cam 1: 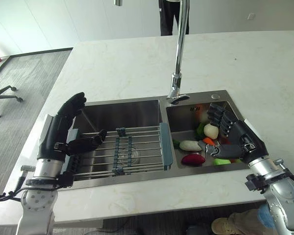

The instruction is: Place the dishes in the dishwasher.

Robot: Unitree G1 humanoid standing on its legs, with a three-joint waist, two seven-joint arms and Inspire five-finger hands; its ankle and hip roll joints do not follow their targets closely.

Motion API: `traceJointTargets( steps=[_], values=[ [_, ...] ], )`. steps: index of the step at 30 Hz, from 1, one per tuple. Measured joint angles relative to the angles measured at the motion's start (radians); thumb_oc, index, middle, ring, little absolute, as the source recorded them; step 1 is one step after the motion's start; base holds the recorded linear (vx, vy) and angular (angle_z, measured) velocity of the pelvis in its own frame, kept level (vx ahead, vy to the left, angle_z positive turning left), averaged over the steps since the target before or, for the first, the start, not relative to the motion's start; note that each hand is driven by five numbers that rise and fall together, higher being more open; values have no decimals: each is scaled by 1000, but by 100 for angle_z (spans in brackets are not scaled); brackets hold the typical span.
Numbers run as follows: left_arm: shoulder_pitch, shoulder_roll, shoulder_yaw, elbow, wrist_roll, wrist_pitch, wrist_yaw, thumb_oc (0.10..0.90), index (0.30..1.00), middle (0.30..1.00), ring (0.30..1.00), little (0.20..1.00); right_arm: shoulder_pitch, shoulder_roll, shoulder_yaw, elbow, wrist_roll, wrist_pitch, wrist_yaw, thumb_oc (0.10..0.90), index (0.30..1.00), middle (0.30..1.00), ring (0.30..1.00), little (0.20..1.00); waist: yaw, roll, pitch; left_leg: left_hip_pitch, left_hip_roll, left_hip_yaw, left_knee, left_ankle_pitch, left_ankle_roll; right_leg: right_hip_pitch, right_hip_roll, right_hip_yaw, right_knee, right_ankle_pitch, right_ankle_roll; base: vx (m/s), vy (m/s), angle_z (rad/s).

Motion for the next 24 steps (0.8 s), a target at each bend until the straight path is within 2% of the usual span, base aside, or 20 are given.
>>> traceJointTargets(
  steps=[6, 24],
  values=[
    [19, -20, 1, -3, -38, -8, 43, 800, 900, 900, 900, 900, 0, 0, -15, -1, 0, 0, -3, 800, 900, 900, 900, 900, 22, -4, 2, -1, 0, -16, 1, 0, 0, 15, -3, -20, -5, 0, 0, 1, -7, 9],
    [19, -20, 1, -3, -38, -8, 59, 800, 900, 900, 900, 900, -1, 0, -15, 0, 0, -1, -9, 800, 900, 900, 900, 900, 16, -4, 3, -2, -1, -16, 1, 0, 0, 13, -4, -19, -4, -2, 0, 0, 0, 0]
  ],
)
